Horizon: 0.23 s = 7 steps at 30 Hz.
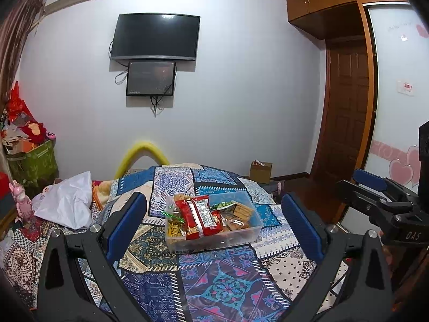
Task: Organize snacks
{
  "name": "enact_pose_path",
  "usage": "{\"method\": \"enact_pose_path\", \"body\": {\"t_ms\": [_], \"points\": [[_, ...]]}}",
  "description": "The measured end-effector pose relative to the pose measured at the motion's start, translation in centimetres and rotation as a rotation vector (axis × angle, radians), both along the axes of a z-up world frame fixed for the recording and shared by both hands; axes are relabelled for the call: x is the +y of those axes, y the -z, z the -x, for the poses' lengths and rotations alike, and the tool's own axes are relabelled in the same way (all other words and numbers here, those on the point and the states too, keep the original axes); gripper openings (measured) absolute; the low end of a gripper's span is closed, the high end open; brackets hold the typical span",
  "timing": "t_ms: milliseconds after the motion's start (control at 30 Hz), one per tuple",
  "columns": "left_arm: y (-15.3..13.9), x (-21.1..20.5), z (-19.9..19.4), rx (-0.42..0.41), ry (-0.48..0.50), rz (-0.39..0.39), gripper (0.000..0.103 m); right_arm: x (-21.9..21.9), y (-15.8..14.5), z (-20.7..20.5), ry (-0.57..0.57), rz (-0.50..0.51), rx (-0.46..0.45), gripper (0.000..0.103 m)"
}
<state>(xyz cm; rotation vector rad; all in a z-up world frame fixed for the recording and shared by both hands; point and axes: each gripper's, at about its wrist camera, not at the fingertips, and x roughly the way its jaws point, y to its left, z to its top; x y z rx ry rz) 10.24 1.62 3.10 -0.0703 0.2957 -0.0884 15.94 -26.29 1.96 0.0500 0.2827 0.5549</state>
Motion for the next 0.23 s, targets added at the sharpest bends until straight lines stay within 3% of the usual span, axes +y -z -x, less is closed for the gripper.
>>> {"method": "enact_pose_path", "body": {"t_ms": [233], "points": [[0.3,-0.22,-0.26,0.007,0.014,-0.008,0.102,0.04,0.24,-0.32,0.0,0.002,0.011,0.103]]}}
